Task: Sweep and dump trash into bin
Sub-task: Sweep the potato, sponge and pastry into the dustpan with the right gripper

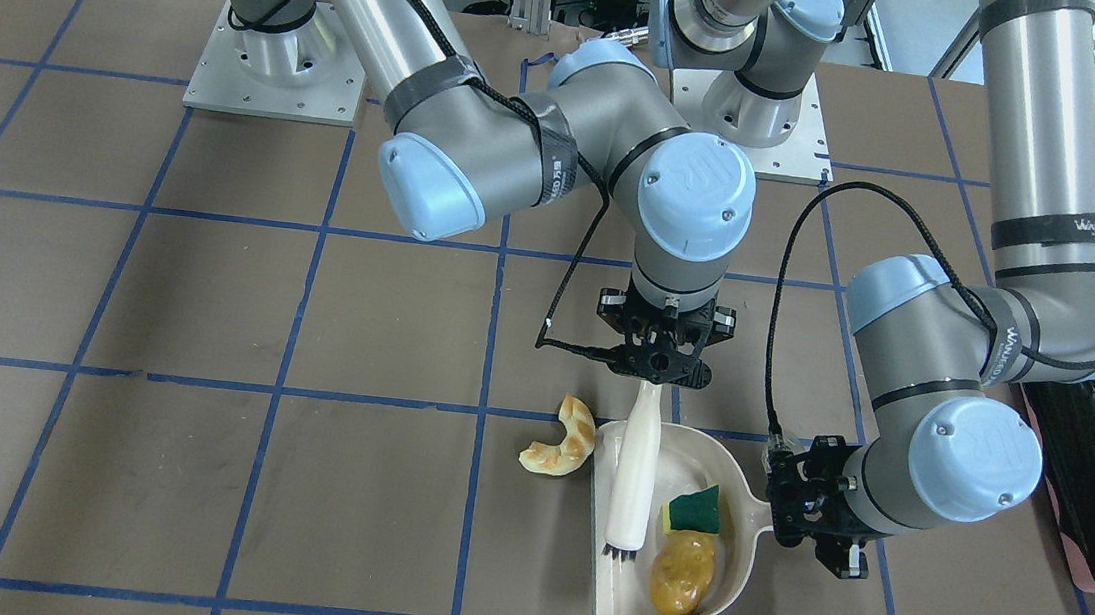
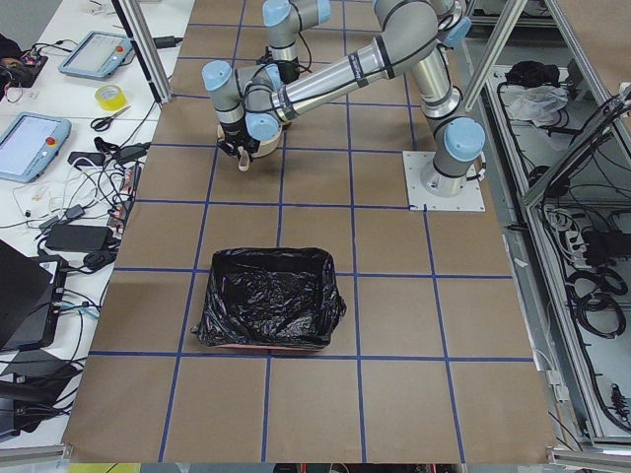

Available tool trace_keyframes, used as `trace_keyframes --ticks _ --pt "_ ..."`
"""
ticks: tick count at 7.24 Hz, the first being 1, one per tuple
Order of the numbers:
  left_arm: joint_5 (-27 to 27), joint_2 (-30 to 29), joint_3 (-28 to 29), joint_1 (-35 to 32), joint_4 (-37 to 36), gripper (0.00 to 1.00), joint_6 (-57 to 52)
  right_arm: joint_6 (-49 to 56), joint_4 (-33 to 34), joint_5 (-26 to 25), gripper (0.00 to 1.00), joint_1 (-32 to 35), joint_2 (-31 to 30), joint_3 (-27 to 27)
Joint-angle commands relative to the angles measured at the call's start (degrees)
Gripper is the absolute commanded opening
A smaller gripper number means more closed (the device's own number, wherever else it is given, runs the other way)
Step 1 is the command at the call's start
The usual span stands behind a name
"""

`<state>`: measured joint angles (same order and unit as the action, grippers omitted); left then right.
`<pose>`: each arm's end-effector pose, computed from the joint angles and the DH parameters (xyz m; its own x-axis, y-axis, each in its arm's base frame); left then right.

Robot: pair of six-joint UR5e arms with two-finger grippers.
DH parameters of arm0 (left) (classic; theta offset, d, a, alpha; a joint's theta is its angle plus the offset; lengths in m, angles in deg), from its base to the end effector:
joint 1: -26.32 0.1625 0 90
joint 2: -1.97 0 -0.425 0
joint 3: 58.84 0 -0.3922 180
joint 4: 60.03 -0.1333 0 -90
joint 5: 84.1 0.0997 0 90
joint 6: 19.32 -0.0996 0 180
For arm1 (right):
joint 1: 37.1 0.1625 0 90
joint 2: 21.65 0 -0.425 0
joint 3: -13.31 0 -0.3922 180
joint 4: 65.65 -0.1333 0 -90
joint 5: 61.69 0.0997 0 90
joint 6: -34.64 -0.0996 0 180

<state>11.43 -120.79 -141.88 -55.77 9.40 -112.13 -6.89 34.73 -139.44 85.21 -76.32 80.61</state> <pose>-0.0299 -0.6839 0.2414 -0.0885 0.9915 0.0957 0.9926 0.0798 0.0914 0.5177 -0.5296 0.3223 -0.9757 0.1742 -0.1327 0.1507 0.9739 0.1700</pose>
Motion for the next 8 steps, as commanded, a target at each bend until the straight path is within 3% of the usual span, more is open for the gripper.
trace_keyframes --ticks 1,2,5,8 --pt "0.00 -0.20 -0.02 0.00 -0.08 0.00 0.00 -1.96 -6.56 0.32 0.00 -1.19 -4.03 1.33" --pt "0.00 -0.37 -0.02 0.00 -0.08 0.00 0.00 -9.20 -8.08 0.41 0.00 -1.55 -5.35 3.43" --pt "2.44 -0.11 -0.28 -0.17 -0.25 0.00 -0.26 -13.39 -6.08 0.15 0.00 -1.55 -12.73 16.15" --pt "2.37 -0.11 -0.63 -0.09 -0.26 0.00 -0.44 -22.72 0.34 0.32 0.00 0.55 -11.26 20.23"
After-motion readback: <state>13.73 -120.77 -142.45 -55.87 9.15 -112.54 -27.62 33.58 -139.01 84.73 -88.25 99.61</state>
